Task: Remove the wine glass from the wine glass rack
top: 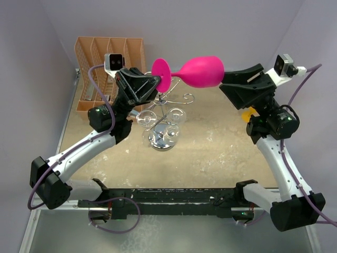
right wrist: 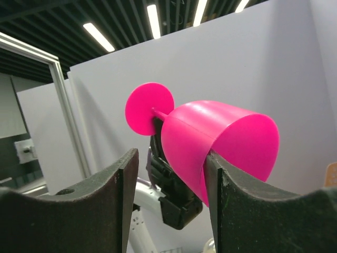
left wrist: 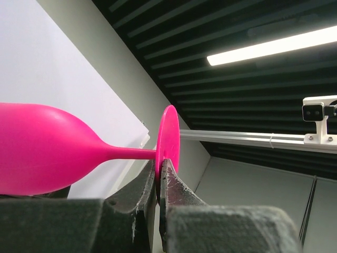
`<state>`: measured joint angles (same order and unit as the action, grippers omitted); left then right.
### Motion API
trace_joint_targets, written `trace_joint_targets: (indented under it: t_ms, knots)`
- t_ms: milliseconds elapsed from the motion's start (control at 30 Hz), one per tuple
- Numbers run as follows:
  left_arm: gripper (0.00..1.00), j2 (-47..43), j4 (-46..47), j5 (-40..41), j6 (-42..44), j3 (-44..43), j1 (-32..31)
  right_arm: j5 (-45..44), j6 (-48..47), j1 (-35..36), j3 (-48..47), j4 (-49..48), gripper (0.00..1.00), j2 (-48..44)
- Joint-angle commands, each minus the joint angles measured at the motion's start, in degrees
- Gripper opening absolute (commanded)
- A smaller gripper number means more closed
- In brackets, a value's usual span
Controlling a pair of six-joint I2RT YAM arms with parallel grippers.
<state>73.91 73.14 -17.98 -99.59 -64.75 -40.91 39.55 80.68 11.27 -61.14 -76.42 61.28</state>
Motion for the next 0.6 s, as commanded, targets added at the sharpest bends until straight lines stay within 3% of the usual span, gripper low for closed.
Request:
trace_joint_targets:
  t_ms: [0,100,400,567]
  knots:
    - [0.0,0.8,-3.8,-0.2,1.6,-1.1,0.0,0.0,7.4,0.9,1.6,-7.3,0.52,-3.5]
    - [0.0,0.9,-6.2,0.2,2.6,-1.3,0.0,-0.2,9.5,0.9,2.6,-8.3,0.51,-4.3]
    - [0.0,3.0,-11.0,0.6,3.0,-2.4,0.0,0.1,11.9,0.9,3.4,-10.7,0.35,-5.3]
    - [0.0,2.4,-12.9,0.4,5.9,-2.1,0.0,-1.3,9.6,0.9,3.1,-9.9,0.14,-6.8]
